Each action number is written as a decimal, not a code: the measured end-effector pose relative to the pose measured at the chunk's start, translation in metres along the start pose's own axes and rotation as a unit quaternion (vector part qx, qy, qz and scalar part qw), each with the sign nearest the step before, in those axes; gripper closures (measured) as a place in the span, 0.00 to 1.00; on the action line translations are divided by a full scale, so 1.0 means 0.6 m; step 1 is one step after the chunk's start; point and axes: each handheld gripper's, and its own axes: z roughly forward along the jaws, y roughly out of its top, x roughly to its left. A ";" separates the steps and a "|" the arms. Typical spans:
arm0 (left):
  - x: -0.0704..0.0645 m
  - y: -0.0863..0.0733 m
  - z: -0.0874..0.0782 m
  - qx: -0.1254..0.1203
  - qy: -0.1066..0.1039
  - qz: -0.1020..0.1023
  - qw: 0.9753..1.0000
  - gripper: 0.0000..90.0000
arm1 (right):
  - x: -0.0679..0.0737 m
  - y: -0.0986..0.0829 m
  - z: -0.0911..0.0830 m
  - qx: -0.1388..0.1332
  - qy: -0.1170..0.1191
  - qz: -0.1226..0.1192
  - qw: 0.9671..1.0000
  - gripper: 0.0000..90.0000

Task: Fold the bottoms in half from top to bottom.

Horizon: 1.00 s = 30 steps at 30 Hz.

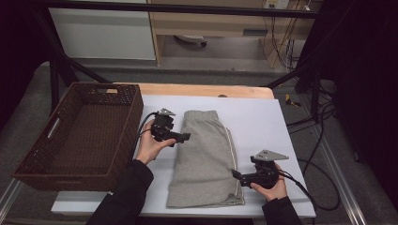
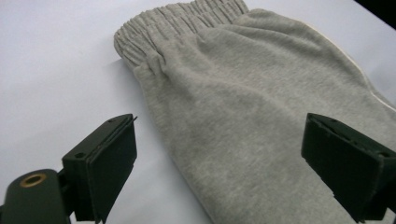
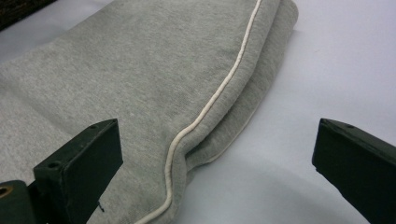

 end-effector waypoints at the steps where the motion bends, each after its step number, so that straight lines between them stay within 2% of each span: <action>1: 0.002 0.001 0.002 -0.001 0.000 -0.004 1.000 0.11 | 0.000 0.000 0.000 0.001 0.000 -0.001 1.000 0.02; 10: 0.018 0.009 0.022 -0.004 0.018 -0.015 1.000 0.14 | 0.000 -0.001 0.004 0.007 -0.001 -0.003 1.000 0.02; 14: 0.026 0.009 0.034 0.002 0.028 -0.017 0.999 0.15 | 0.000 -0.001 0.004 0.008 -0.001 -0.004 1.000 0.02; 18: 0.033 0.008 0.048 0.001 0.029 -0.026 0.999 0.19 | -0.001 -0.001 0.004 0.008 -0.001 -0.003 1.000 0.02; 27: 0.045 0.012 0.072 0.028 0.046 -0.028 0.998 0.29 | 0.000 -0.002 0.004 0.010 0.000 -0.003 1.000 0.02; 30: 0.048 0.011 0.078 0.027 0.044 -0.032 0.998 0.33 | 0.000 -0.002 0.004 0.011 0.000 -0.004 1.000 0.02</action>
